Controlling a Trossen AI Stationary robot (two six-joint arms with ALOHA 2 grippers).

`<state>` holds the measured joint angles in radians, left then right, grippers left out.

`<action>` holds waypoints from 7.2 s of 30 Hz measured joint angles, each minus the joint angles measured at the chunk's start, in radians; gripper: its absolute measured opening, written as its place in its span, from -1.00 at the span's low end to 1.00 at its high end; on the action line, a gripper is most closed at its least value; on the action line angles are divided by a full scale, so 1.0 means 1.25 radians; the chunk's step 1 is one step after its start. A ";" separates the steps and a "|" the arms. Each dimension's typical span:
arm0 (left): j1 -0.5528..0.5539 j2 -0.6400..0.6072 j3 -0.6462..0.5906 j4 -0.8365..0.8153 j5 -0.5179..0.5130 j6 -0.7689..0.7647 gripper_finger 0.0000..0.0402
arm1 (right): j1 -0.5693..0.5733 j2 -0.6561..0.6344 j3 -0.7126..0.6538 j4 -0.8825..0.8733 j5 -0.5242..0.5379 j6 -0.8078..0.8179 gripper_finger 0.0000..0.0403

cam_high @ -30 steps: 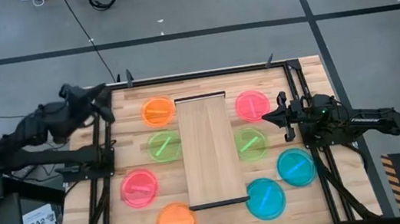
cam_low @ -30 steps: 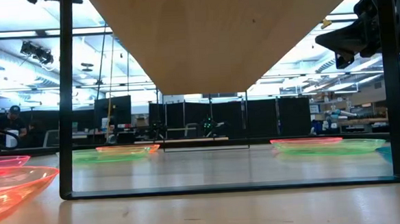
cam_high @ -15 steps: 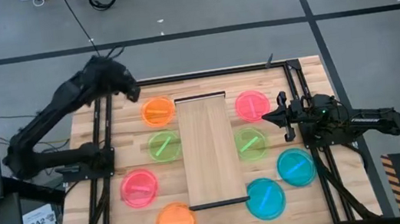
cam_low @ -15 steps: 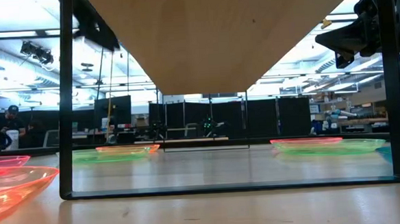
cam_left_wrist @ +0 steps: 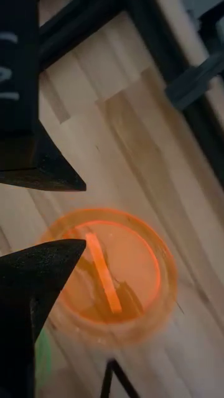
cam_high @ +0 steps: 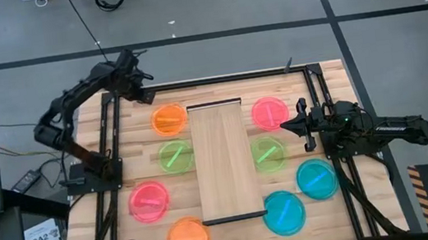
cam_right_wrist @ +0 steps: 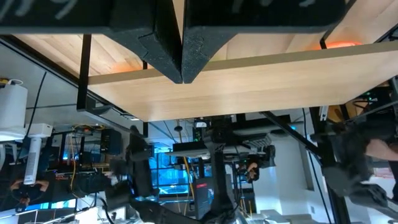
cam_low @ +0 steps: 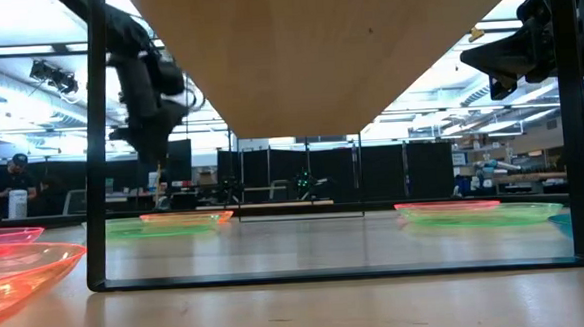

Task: Place and stack plates onto a shelf
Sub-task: Put the top orange plate on the shelf, then put the right green plate on the shelf

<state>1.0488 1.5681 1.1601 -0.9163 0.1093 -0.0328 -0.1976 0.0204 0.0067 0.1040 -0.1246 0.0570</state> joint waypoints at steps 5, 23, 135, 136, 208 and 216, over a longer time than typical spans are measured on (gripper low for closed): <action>0.003 0.061 0.000 0.001 0.000 0.003 -0.30 | 0.000 0.000 0.000 0.000 0.000 0.000 -0.93; 0.002 0.172 -0.004 0.007 0.002 0.003 -0.30 | 0.000 0.000 0.000 0.000 0.000 0.000 -0.93; -0.064 -0.356 -0.004 -0.327 0.274 -0.098 -1.00 | 0.000 0.000 0.000 0.000 0.000 0.000 -0.93; -0.085 -0.356 -0.004 -0.323 0.275 -0.117 -1.00 | 0.000 0.000 0.000 0.000 0.000 0.000 -0.93; -0.465 -0.039 -0.004 0.263 0.290 -0.647 -0.70 | 0.000 0.000 0.000 -0.001 0.000 0.000 -0.93; -0.465 -0.039 -0.004 0.258 0.288 -0.645 -0.46 | 0.000 0.000 0.000 -0.001 0.000 0.000 -0.93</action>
<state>0.4671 1.5196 1.1545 -0.5938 0.4693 -0.8387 -0.1975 0.0200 0.0067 0.1033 -0.1242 0.0570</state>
